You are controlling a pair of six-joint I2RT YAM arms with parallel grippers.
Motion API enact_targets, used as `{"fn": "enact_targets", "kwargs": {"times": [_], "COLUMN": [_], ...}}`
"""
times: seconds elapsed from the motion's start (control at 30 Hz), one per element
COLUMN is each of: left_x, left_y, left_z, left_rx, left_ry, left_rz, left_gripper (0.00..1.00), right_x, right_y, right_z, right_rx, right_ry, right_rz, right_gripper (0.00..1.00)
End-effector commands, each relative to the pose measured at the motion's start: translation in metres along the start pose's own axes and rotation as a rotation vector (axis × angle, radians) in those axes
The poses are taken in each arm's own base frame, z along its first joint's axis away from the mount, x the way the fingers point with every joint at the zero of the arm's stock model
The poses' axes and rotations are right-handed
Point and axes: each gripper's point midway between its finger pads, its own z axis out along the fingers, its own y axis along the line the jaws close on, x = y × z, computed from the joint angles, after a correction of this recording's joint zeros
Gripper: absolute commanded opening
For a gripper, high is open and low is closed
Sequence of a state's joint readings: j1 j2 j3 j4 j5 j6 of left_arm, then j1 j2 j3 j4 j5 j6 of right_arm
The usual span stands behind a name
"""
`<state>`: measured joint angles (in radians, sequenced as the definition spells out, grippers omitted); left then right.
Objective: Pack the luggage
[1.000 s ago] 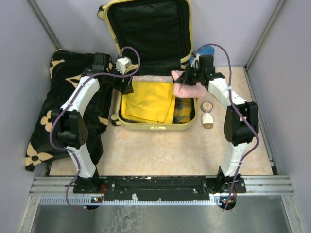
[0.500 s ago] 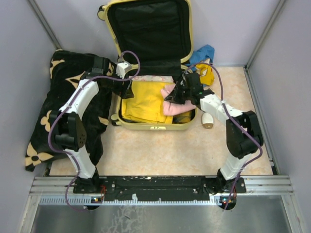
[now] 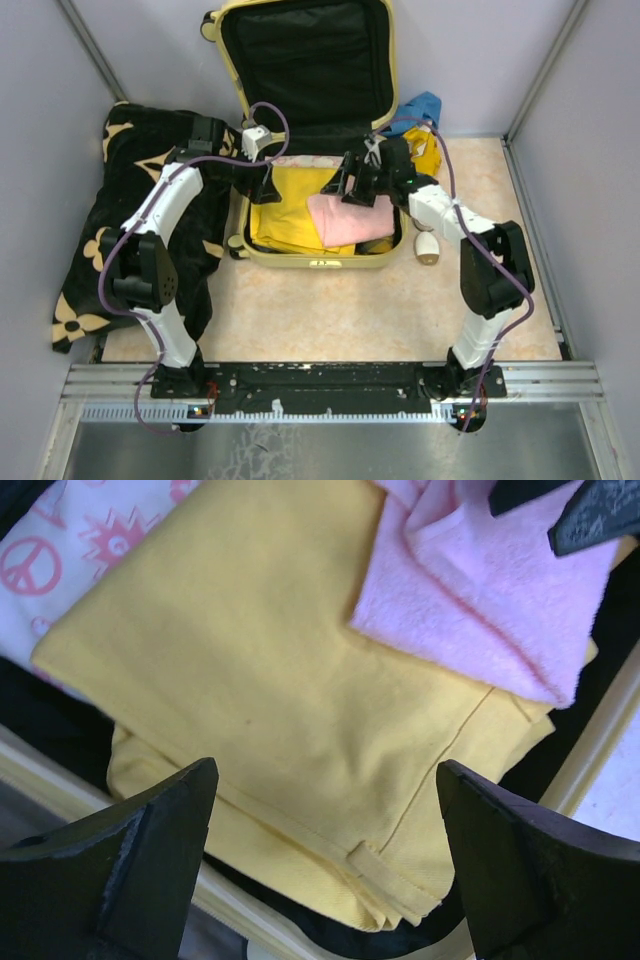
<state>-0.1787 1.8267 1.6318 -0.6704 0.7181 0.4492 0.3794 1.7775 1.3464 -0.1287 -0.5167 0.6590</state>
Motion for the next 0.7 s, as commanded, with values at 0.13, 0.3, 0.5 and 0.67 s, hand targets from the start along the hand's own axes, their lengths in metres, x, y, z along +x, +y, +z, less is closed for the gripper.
{"fn": "enact_targets", "kwargs": {"times": [0.13,0.3,0.5,0.67], "left_x": [-0.069,-0.068,-0.037,0.011], "left_y": [-0.071,-0.088,-0.096,-0.085], "left_z": [0.025,0.075,0.131,0.159], "left_rx": [0.169,0.240,0.264,0.248], "left_ry": [-0.187,-0.161,-0.077,0.054], "left_rz": [0.290,0.320,0.377,0.401], "left_gripper": [0.88,0.79,0.72,0.71], "right_x": [-0.060,-0.073,-0.071,-0.077], "right_y": [0.003,-0.050,-0.109,-0.169], "right_z": [-0.088,-0.117,-0.154,-0.163], "right_rx": [-0.225,-0.084,0.088,0.247], "right_ry": [-0.074,-0.090,-0.091,-0.064], "right_rz": [-0.386,-0.397,-0.384,-0.366], "right_gripper": [0.89,0.89,0.87,0.82]}}
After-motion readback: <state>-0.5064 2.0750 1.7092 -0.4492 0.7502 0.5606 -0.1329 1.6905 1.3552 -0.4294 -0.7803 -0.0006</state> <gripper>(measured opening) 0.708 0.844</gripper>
